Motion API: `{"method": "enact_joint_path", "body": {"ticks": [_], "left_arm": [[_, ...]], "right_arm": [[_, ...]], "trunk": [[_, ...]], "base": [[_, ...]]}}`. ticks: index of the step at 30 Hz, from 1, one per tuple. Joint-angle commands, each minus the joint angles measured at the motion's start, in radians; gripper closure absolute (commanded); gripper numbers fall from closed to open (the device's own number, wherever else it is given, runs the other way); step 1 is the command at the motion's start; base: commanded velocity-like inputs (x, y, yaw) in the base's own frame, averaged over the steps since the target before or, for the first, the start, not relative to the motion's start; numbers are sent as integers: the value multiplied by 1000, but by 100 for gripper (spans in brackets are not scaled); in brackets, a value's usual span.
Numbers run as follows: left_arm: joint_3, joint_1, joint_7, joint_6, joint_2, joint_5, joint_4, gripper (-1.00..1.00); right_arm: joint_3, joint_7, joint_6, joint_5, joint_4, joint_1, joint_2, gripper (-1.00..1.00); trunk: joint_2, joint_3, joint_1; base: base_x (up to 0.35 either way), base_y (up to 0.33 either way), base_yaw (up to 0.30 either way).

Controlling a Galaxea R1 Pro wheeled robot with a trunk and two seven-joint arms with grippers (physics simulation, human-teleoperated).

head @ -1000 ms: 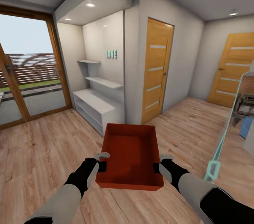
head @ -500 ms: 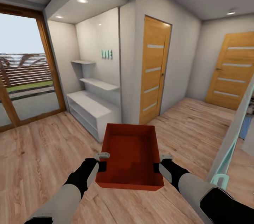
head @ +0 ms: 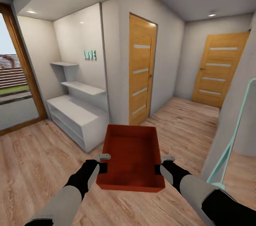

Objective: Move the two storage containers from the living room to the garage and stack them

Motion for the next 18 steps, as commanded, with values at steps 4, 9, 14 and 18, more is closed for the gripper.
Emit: {"method": "enact_joint_path", "body": {"ticks": [4, 9, 14, 18], "left_arm": [[9, 0, 6, 7, 5, -11, -3, 100], [9, 0, 6, 7, 5, -11, -2, 100], [10, 0, 6, 7, 5, -11, -2, 100], [9, 0, 6, 7, 5, -11, -2, 100]], "right_arm": [[52, -4, 1, -32, -5, 0, -1, 100], [52, -4, 0, -32, -5, 0, -1, 100], [52, -4, 0, -32, -5, 0, -1, 100], [52, -4, 0, -33, -5, 0, -1, 100]], "trunk": [[-1, 0, 1], [-1, 0, 1], [-1, 0, 1], [-1, 0, 1]], "base": [[322, 0, -121], [322, 0, -18], [322, 0, -2], [322, 0, 0]]}}
